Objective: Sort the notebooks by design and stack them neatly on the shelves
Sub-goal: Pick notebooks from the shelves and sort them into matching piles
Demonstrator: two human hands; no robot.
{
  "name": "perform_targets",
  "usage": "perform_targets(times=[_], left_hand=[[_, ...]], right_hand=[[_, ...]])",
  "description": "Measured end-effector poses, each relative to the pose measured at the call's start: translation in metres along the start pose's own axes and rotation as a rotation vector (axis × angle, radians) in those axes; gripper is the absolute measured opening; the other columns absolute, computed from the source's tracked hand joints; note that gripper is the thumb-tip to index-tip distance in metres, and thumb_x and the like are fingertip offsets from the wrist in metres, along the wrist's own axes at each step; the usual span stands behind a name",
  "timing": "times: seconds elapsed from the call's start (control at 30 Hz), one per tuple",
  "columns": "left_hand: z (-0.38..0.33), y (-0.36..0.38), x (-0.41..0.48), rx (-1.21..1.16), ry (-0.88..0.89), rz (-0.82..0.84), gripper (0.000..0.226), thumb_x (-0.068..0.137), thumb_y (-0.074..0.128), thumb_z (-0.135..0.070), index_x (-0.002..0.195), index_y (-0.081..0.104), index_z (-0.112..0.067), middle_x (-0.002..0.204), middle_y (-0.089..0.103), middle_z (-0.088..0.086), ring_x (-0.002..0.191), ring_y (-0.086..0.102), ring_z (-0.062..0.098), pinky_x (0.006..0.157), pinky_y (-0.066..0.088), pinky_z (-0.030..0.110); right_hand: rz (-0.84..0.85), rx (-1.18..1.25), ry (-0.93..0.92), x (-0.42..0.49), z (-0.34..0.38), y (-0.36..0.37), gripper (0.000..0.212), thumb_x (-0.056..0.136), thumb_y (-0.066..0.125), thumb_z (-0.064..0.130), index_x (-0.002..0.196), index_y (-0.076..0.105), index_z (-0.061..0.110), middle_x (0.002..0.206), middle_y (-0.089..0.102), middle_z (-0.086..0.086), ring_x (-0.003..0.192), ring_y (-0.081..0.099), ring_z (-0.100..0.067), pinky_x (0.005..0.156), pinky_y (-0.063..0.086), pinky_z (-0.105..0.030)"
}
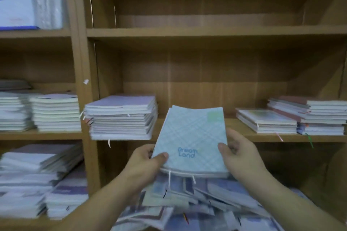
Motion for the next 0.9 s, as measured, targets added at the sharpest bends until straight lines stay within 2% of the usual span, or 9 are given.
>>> perform_targets(times=[0.1,0.17,0.27,0.33,0.43,0.53,0.63,0.73,0.9], left_hand=[[-0.016,-0.004,0.015,-0.109,-0.095,-0.004,0.015,0.100,0.060,-0.009,0.096,0.067,0.004,0.058,0.068,0.004,0.043,0.061,0.011,0.039,0.042,0.018],[-0.017,-0.010,0.028,-0.139,-0.130,-0.048,0.019,0.098,0.066,-0.016,0.086,0.063,-0.001,0.046,0.053,0.001,0.034,0.045,0.011,0.035,0.032,0.017],[-0.008,-0.015,0.045,-0.226,-0.107,-0.132,0.030,0.090,0.077,-0.027,0.081,0.063,-0.003,0.057,0.057,0.011,0.049,0.052,0.019,0.049,0.047,0.026],[0.000,-0.015,0.042,-0.248,-0.038,-0.158,0.027,0.087,0.080,-0.026,0.094,0.067,-0.004,0.075,0.074,0.011,0.067,0.070,0.023,0.071,0.062,0.034],[0.003,-0.019,0.030,0.086,0.215,-0.155,0.036,0.081,0.085,-0.027,0.109,0.063,-0.030,0.094,0.077,-0.010,0.089,0.074,0.007,0.072,0.059,0.017],[0.002,-0.028,0.034,0.401,0.381,-0.171,0.037,0.079,0.085,-0.035,0.104,0.061,-0.046,0.091,0.071,-0.016,0.085,0.067,-0.002,0.070,0.051,0.009],[0.000,-0.030,0.043,0.562,0.474,-0.240,0.031,0.081,0.083,-0.043,0.105,0.063,-0.046,0.085,0.067,-0.019,0.080,0.062,-0.004,0.067,0.046,0.011],[-0.003,-0.036,0.050,0.632,0.420,-0.365,0.036,0.079,0.079,-0.057,0.102,0.057,-0.040,0.076,0.063,-0.013,0.071,0.061,0.002,0.064,0.052,0.027],[-0.009,-0.034,0.059,0.918,0.411,-0.452,0.044,0.083,0.064,-0.071,0.080,0.048,-0.031,0.068,0.058,-0.011,0.066,0.053,0.003,0.052,0.039,0.028]], right_hand=[[-0.003,0.018,0.151,0.042,0.003,0.013,0.032,0.099,0.062,0.015,0.130,0.061,0.019,0.108,0.072,0.000,0.094,0.070,-0.016,0.078,0.058,-0.028],[0.100,0.102,0.249,0.061,-0.003,0.019,0.025,0.095,0.070,0.020,0.118,0.068,0.012,0.113,0.073,-0.011,0.099,0.069,-0.024,0.084,0.058,-0.035],[0.247,0.194,0.319,0.077,0.009,0.027,0.046,0.081,0.083,0.039,0.117,0.069,0.013,0.113,0.074,-0.007,0.104,0.070,-0.023,0.084,0.057,-0.036],[0.325,-0.065,0.225,0.082,0.011,0.026,0.076,0.062,0.094,0.047,0.127,0.065,0.021,0.125,0.066,0.002,0.114,0.063,-0.017,0.091,0.051,-0.030],[0.395,-0.580,0.027,0.071,0.009,0.030,0.090,0.053,0.095,0.056,0.132,0.063,0.028,0.133,0.054,0.012,0.122,0.051,-0.007,0.101,0.040,-0.023],[0.374,-0.681,-0.072,0.076,0.000,0.033,0.087,0.058,0.089,0.061,0.134,0.063,0.029,0.136,0.053,0.016,0.118,0.047,-0.001,0.096,0.037,-0.018],[0.363,-0.675,-0.094,0.086,-0.007,0.036,0.088,0.058,0.082,0.073,0.134,0.063,0.033,0.142,0.054,0.016,0.123,0.049,-0.003,0.101,0.039,-0.022],[0.343,-0.784,-0.120,0.098,-0.012,0.046,0.096,0.057,0.062,0.091,0.139,0.057,0.041,0.145,0.055,0.013,0.135,0.045,-0.013,0.110,0.039,-0.034],[0.313,-1.042,-0.128,0.114,-0.019,0.057,0.075,0.075,0.044,0.091,0.141,0.043,0.057,0.147,0.051,0.014,0.134,0.033,-0.024,0.097,0.026,-0.040]])
Point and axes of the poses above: each hand's wrist, its own x-axis towards the middle knuckle, its own y-axis out of the palm, z = x × y, the point moved 5 cm from there along x, towards the middle knuckle
